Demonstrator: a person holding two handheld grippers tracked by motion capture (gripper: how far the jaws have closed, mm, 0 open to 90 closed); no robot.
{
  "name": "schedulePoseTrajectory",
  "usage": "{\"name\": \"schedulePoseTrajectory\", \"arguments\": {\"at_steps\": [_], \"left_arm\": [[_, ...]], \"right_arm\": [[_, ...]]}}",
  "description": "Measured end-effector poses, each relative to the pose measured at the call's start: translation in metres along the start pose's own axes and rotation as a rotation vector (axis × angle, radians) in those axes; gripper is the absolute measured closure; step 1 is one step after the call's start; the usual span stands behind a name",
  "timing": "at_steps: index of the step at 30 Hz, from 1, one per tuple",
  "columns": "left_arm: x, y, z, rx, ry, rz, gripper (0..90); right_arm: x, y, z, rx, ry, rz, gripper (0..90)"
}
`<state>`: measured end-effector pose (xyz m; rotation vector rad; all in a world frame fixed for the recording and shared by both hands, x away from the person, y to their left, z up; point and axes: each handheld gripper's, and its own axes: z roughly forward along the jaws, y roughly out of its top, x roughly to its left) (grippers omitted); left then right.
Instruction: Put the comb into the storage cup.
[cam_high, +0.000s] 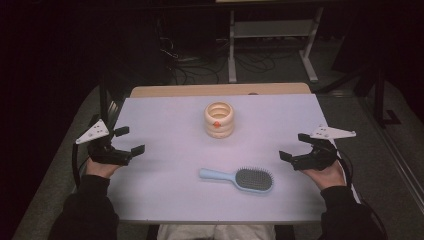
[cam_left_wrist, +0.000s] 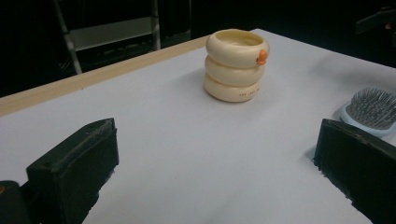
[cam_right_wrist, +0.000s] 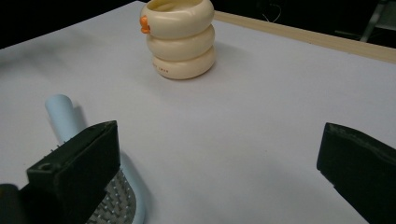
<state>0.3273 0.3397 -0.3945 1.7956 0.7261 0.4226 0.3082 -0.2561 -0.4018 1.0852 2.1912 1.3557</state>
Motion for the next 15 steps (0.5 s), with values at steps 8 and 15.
{"name": "schedulePoseTrajectory", "arguments": {"at_steps": [8,15], "left_arm": [[-0.012,0.016,0.009,-0.001,-0.050,0.043,0.0],[-0.016,0.026,0.025,0.032,-0.082,0.066,0.0]], "right_arm": [[-0.003,-0.002,0.001,0.007,-0.001,0.014,0.0],[-0.005,-0.003,0.001,0.015,0.000,0.017,0.0]]}}
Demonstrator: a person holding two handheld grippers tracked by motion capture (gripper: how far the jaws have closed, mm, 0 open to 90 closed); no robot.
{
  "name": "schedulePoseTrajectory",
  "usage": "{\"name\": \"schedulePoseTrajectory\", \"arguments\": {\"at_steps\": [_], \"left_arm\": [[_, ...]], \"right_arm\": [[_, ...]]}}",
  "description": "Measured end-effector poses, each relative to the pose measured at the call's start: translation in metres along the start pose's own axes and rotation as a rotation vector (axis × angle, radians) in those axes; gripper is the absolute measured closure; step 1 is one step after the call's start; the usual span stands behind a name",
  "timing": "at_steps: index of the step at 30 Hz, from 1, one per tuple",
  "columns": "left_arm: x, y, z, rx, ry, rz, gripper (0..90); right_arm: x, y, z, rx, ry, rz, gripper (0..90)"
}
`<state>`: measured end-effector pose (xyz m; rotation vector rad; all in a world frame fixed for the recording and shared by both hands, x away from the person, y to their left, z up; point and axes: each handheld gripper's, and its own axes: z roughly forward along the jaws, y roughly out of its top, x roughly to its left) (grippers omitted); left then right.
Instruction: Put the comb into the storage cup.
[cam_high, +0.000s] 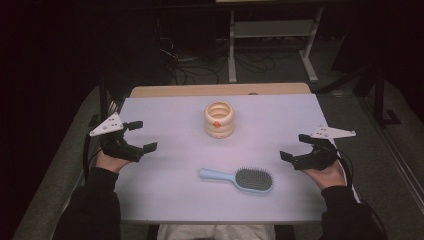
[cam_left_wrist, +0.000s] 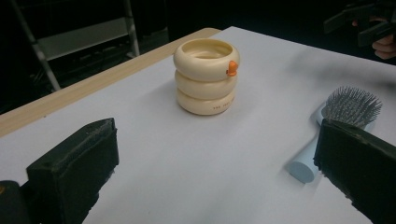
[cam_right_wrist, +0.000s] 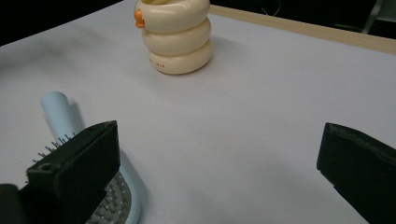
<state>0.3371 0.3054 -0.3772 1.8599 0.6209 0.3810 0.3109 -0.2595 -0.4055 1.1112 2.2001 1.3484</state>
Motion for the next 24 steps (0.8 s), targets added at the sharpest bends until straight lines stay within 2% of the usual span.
{"name": "schedulePoseTrajectory", "arguments": {"at_steps": [13,24], "left_arm": [[-0.008,0.016,0.018,0.043,-0.048,0.043,0.0],[-0.020,0.028,0.039,0.089,-0.117,0.082,0.0]], "right_arm": [[0.000,0.000,0.000,0.001,0.003,-0.003,0.0],[0.001,0.000,0.001,0.004,0.008,-0.003,0.0]]}}
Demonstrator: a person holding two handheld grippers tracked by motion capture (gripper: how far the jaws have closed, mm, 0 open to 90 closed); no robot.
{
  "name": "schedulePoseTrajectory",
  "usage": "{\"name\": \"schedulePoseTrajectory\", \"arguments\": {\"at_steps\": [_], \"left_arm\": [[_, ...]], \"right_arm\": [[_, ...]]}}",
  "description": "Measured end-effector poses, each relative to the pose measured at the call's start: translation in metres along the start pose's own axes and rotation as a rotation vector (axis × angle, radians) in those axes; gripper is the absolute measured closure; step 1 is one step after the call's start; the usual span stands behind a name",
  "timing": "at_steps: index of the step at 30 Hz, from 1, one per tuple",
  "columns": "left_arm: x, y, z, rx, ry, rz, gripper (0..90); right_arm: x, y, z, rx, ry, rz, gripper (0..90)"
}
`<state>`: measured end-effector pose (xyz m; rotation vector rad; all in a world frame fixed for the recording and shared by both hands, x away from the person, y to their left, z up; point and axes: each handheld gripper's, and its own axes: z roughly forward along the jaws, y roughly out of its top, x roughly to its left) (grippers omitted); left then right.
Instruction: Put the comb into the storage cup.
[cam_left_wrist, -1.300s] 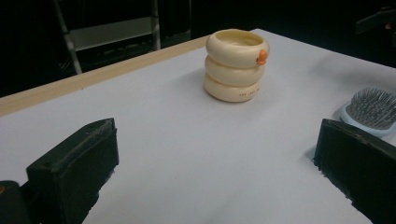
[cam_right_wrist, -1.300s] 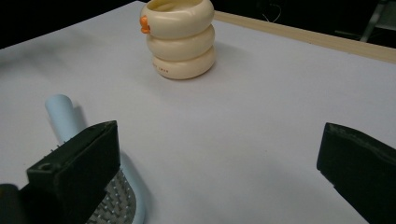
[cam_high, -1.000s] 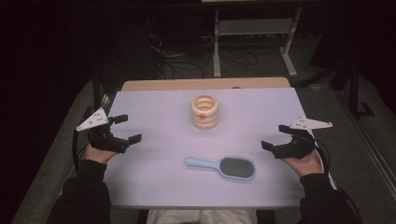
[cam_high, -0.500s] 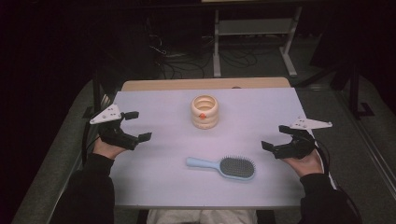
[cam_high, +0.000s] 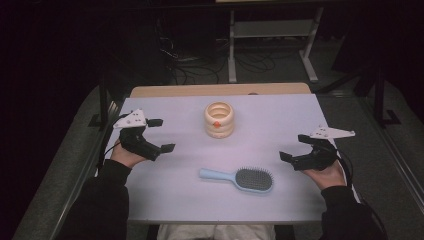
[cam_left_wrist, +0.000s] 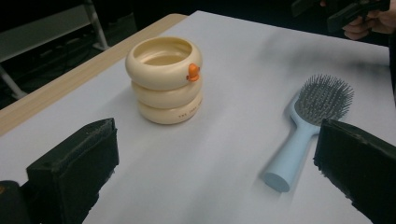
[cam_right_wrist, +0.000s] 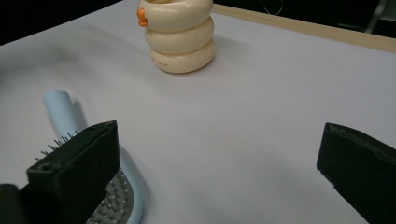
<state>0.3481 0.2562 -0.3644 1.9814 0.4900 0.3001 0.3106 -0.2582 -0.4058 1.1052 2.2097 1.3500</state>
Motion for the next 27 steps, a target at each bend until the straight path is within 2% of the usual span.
{"name": "schedulePoseTrajectory", "arguments": {"at_steps": [12,27], "left_arm": [[-0.007,0.010,0.018,0.038,-0.054,0.030,0.0],[-0.011,0.017,0.035,0.073,-0.095,0.051,0.0]], "right_arm": [[0.000,0.000,0.000,-0.001,0.004,-0.005,0.0],[0.001,0.000,0.001,0.005,0.008,-0.006,0.0]]}}
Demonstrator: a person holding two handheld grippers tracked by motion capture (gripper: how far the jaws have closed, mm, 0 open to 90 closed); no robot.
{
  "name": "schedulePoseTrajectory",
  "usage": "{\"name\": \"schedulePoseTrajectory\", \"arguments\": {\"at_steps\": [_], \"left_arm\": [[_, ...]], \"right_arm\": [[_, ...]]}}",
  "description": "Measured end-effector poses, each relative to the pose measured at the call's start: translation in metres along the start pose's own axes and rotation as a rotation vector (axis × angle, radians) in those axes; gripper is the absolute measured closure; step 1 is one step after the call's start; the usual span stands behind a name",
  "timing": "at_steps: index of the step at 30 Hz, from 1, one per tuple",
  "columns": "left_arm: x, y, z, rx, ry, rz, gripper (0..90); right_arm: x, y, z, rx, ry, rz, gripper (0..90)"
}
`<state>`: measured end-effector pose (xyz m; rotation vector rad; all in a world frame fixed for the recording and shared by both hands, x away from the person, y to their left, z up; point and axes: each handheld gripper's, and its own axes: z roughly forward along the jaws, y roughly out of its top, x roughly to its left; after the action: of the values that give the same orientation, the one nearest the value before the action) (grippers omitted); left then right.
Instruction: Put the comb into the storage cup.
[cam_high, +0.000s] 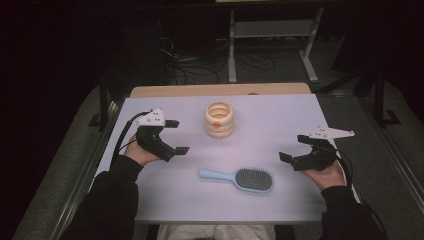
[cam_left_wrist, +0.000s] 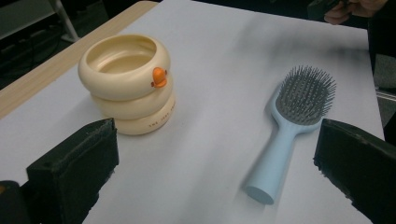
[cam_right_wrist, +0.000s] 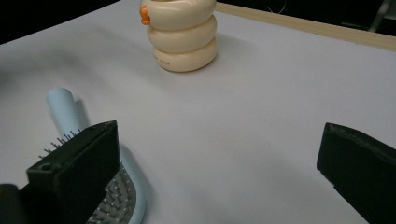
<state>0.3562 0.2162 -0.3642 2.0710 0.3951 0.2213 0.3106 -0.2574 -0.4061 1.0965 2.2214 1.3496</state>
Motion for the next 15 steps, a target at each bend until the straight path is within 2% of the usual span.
{"name": "schedulePoseTrajectory", "arguments": {"at_steps": [15], "left_arm": [[-0.004,0.001,0.018,0.028,-0.052,0.007,0.0]], "right_arm": [[0.001,0.000,0.001,0.009,0.006,-0.011,0.0]]}}
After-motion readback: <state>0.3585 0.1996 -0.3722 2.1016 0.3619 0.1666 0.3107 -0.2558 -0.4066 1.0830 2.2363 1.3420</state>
